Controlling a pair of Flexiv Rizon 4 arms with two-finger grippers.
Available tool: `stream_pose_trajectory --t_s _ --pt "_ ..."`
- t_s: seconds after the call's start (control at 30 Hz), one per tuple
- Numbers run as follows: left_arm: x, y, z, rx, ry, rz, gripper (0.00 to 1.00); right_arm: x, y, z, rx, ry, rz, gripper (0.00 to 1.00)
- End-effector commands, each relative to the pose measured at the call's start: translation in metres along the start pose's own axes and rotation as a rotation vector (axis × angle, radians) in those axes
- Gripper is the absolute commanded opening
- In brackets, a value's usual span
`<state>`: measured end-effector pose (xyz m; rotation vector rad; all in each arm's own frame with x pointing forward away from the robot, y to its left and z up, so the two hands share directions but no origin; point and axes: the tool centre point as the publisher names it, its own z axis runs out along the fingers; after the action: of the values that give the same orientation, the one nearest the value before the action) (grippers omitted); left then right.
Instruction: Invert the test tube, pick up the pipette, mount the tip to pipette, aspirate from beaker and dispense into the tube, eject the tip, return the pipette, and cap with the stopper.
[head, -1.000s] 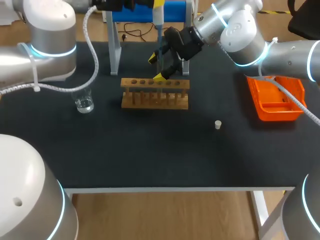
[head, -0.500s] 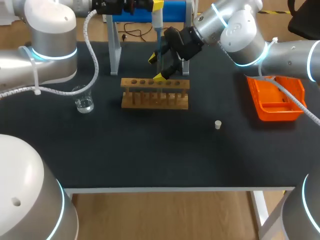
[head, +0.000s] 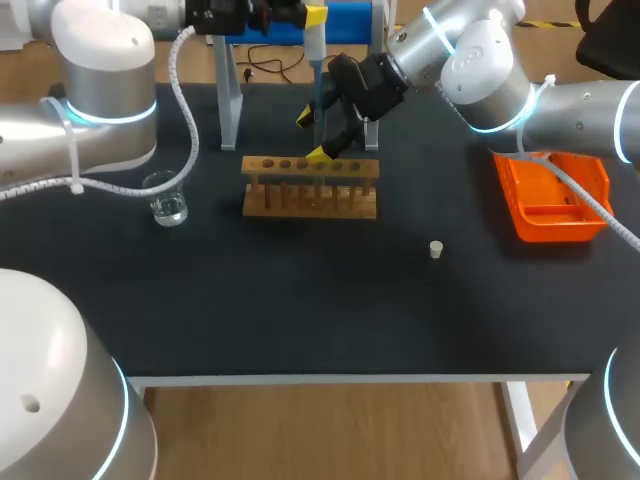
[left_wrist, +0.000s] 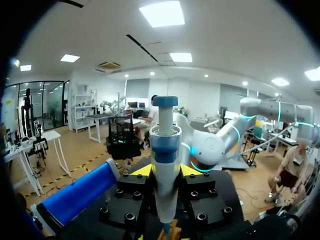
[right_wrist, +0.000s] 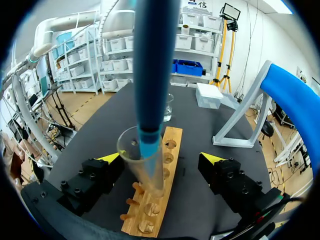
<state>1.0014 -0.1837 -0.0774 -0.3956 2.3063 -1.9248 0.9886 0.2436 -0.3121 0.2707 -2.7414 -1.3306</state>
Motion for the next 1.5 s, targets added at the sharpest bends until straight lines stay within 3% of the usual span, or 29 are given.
stream_pose_trajectory --t_s 0.03,1.5 --pt "0.001 0.002 0.002 0.003 -0.003 0.0 0.0 0.0 0.0 -0.001 0.003 0.002 0.001 1.0" --pt "0.005 0.015 0.003 0.004 -0.017 -0.027 0.0 0.0 0.0 -0.001 0.003 0.002 0.001 1.0"
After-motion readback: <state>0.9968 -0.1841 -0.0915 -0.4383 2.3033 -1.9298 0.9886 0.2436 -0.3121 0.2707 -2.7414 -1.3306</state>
